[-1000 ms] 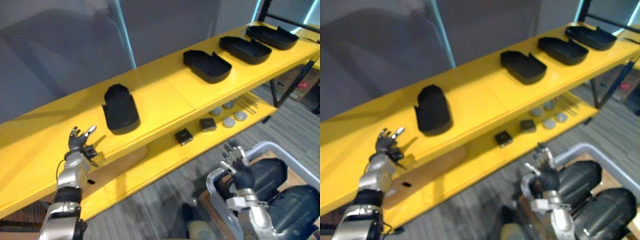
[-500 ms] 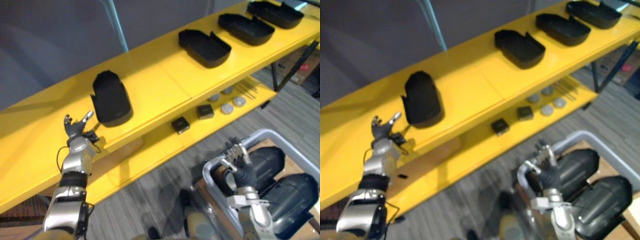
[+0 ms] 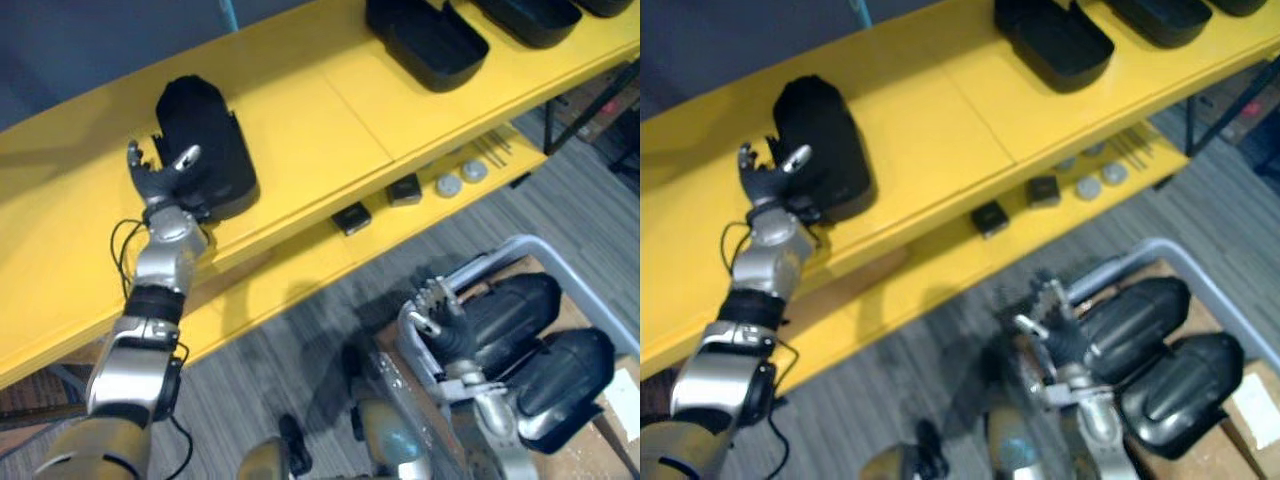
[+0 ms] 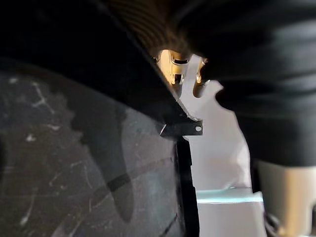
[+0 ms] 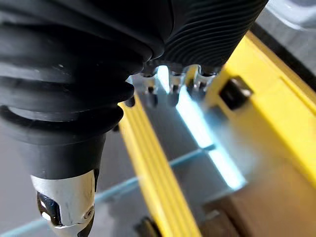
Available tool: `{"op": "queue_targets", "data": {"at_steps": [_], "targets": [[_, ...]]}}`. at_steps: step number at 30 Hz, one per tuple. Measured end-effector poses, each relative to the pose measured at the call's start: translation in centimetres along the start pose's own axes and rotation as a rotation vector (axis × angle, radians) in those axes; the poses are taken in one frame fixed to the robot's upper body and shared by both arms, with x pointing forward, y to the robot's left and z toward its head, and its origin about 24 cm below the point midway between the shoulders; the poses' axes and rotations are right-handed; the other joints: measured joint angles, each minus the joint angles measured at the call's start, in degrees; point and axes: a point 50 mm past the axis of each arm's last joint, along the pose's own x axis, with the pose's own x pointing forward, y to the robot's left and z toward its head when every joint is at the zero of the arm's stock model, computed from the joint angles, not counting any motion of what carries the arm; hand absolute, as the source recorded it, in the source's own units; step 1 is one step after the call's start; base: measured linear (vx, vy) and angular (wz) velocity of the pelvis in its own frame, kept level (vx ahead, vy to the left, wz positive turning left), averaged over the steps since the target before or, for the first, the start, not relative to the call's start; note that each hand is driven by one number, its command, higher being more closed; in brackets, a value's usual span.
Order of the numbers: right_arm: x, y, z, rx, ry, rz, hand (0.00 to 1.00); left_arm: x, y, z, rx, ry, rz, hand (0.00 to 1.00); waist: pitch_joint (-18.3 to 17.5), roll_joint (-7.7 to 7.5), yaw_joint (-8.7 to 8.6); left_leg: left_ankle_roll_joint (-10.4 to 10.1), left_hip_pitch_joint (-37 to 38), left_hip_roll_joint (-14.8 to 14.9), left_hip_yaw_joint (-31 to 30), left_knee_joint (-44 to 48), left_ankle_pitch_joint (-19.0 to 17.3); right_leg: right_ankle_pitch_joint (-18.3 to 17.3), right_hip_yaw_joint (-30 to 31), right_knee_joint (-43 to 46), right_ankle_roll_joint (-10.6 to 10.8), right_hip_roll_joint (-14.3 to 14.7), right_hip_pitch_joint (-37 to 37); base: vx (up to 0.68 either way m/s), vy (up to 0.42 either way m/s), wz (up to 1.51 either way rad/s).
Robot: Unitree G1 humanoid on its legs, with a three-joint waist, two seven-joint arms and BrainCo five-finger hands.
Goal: Walk over and take plastic housings, then place them on the shelf
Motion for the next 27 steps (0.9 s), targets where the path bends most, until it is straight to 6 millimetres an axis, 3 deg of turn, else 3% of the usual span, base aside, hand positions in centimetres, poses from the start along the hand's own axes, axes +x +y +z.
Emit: {"op": "queue_targets", "data": {"at_steps": [9,17,27], "targets": [[0.3,1.1,-1.6,0.039,0.062,0.026,0.0,-0.5,-2.5,2.2,0.011,-0.084,-0.083,0.0,1.32,-1.84,1.6,1.01,-2.43,-0.31,-0.11,3.19,-1.62,0.31,0.08,0.01,0.35,-0.83,-0.85,-0.01,0.032,0.01],[0.1,2.3,-2.5,0.084,0.1,0.05,0.0,-0.9,-3.7,3.1,0.02,-0.121,-0.112,0.0,1.89,-2.83,1.89,1.14,-2.74,-0.07,0.03,4.36,-2.51,0.35,0.23,0.02,0.33,-0.69,-0.81,0.0,0.0,0.0],[-0.1,2.5,-3.3,0.125,0.132,0.032,0.0,-1.3,-4.9,4.3,0.005,-0.158,-0.148,0.0,3.02,-2.85,2.75,1.17,-3.17,0.33,0.42,5.33,-3.18,0.34,0.58,0.02,0.29,-0.37,-1.01,0.0,0.001,-0.01]]}}
